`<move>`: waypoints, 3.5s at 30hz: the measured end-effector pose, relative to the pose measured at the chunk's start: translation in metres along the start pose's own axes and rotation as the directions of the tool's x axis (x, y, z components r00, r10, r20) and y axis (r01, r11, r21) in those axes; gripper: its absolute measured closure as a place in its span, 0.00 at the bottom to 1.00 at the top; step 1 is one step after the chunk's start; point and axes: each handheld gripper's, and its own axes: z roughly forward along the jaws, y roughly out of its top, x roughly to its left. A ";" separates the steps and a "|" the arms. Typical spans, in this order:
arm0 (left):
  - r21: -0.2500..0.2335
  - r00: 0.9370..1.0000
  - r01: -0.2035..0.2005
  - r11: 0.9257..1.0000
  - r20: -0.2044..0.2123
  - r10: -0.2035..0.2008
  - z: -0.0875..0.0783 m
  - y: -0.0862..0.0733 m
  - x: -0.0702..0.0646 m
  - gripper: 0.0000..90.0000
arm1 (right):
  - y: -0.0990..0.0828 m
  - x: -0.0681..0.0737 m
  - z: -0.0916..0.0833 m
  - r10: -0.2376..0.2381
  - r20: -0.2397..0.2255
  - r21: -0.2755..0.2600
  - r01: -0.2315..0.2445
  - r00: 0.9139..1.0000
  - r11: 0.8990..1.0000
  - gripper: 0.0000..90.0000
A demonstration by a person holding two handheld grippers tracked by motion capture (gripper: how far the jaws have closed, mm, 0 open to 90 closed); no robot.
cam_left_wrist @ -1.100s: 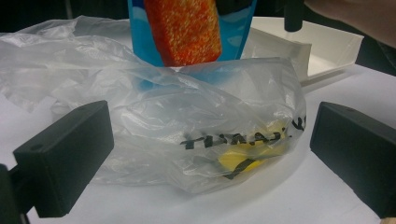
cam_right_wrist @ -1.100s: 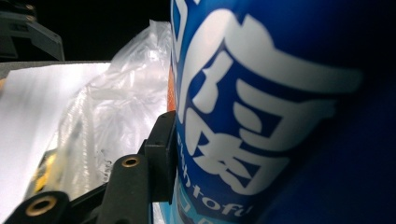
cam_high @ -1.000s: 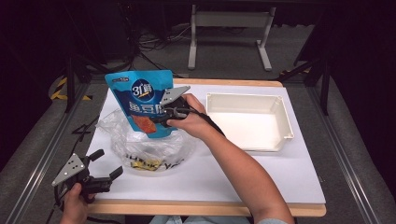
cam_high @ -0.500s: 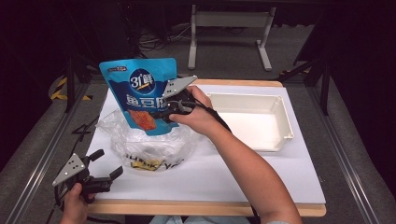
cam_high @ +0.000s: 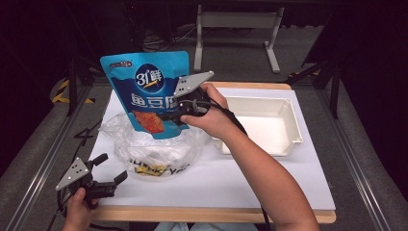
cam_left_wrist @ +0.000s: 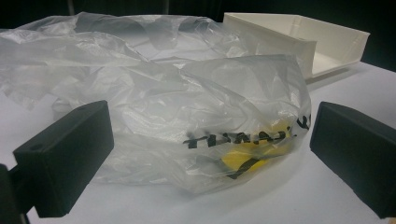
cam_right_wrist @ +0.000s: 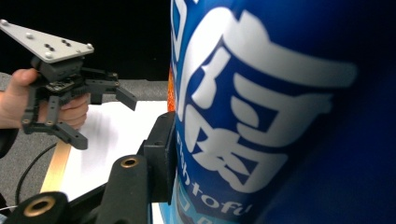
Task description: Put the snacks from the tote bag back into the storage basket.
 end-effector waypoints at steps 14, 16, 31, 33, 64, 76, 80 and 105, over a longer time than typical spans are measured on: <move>-0.002 1.000 0.005 1.000 0.003 -0.005 0.002 0.000 0.000 0.00 | -0.002 0.007 -0.028 -0.008 0.005 -0.001 0.008 1.000 1.000 0.60; 0.003 1.000 0.004 1.000 0.000 -0.004 0.002 0.000 0.000 0.00 | -0.004 0.007 -0.033 -0.008 0.009 -0.001 0.008 1.000 1.000 0.60; 0.011 1.000 0.004 1.000 -0.006 -0.004 0.003 -0.001 0.000 0.00 | -0.022 0.002 -0.072 0.006 0.057 0.012 -0.007 0.998 1.000 0.60; 0.012 1.000 0.004 1.000 -0.007 -0.004 0.003 -0.001 0.000 0.00 | -0.025 0.001 -0.081 0.008 0.073 0.011 -0.009 0.997 1.000 0.60; 0.033 1.000 0.008 0.999 -0.022 -0.007 0.003 -0.002 0.001 0.00 | -0.076 -0.047 -0.168 0.100 0.228 0.015 -0.106 0.969 0.994 0.60; 0.029 1.000 0.010 1.000 -0.025 -0.009 0.003 -0.003 0.000 0.00 | -0.108 -0.077 -0.178 0.154 0.300 0.036 -0.172 0.941 0.984 0.60; 0.034 1.000 0.008 0.999 -0.030 -0.007 0.003 -0.003 0.000 0.00 | -0.119 -0.085 -0.178 0.166 0.314 0.040 -0.188 0.935 0.981 0.60; 0.035 0.999 0.012 0.999 -0.033 -0.011 0.004 -0.004 0.002 0.00 | -0.179 -0.107 -0.154 0.214 0.356 0.096 -0.263 0.910 0.960 0.60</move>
